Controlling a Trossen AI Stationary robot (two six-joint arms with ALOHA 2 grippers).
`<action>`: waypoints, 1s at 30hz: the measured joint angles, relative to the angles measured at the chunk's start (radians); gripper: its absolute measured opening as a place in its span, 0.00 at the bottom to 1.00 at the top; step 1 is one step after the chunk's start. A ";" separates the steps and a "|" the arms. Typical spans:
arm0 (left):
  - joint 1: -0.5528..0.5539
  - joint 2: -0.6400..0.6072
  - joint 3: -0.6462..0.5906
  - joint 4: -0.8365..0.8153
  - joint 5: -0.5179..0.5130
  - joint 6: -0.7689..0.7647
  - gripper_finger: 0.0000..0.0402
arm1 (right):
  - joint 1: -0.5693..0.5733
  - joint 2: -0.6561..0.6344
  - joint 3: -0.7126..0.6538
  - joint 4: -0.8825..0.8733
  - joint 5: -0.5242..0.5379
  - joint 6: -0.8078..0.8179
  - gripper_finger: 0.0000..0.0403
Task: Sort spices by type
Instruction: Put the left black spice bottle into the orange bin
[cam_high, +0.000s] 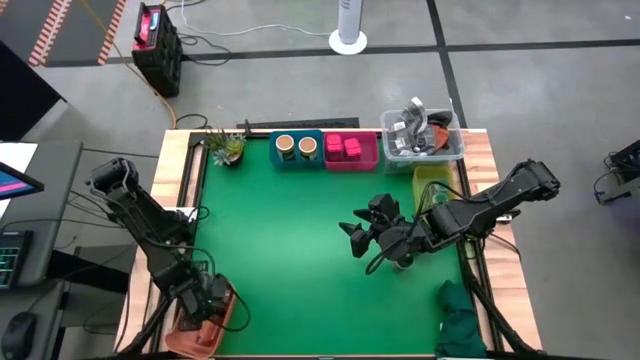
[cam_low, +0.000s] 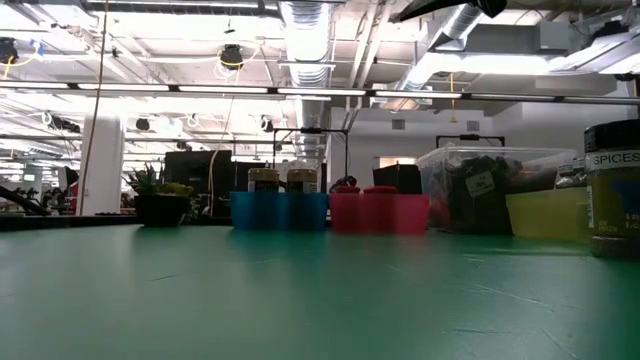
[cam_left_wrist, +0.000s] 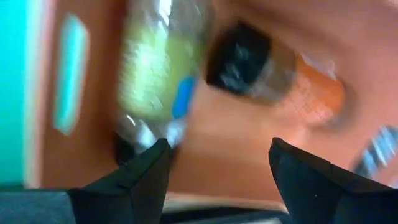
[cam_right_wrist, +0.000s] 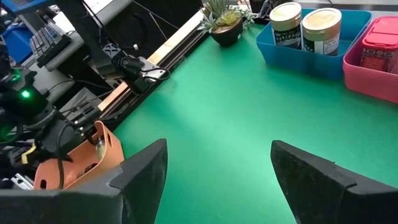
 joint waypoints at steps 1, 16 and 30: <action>-0.007 0.000 0.000 -0.001 -0.043 0.013 0.64 | 0.000 0.000 0.000 0.000 0.000 0.000 0.77; -0.059 0.170 0.001 -0.062 -0.213 0.191 0.64 | 0.000 0.000 0.000 0.000 -0.006 0.001 0.77; 0.018 0.243 0.001 -0.047 -0.100 0.303 0.50 | -0.002 0.000 0.000 0.000 -0.006 -0.008 0.77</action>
